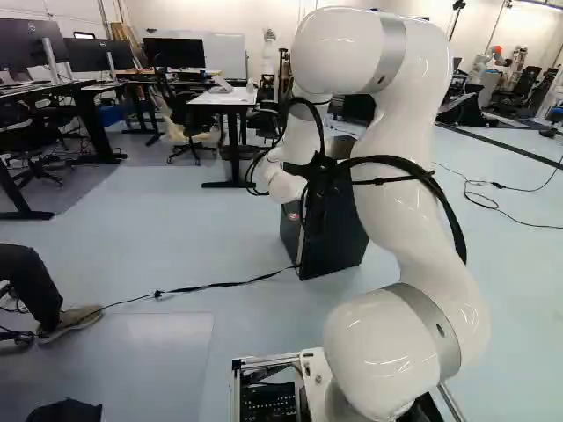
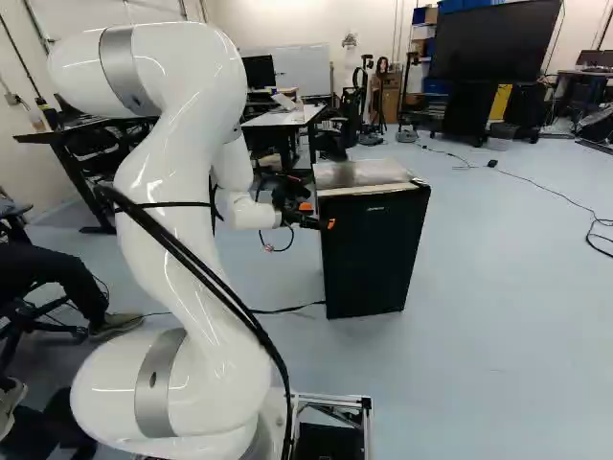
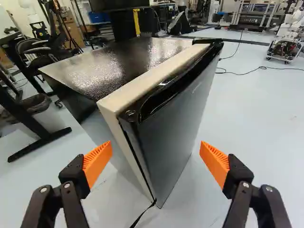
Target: Open the fridge door
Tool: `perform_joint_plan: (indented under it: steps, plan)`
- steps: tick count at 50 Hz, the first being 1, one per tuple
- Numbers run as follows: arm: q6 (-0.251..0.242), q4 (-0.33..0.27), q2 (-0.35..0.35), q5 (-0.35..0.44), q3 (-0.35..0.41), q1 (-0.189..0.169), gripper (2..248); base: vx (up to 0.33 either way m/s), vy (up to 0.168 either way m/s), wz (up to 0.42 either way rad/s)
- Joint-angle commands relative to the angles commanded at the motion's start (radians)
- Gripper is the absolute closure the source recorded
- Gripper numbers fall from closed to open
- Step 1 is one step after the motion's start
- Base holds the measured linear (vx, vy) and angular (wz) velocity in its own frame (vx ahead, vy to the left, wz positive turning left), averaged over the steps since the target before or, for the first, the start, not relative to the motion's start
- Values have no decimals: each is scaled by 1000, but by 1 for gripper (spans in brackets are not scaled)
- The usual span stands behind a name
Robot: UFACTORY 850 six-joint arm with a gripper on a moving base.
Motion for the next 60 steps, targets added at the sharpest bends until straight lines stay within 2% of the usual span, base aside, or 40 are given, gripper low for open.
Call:
perform_joint_plan:
  steps: [60]
  plan:
    - [0, 0, -15, 0, -23, -2, 3, 0, 0, 0]
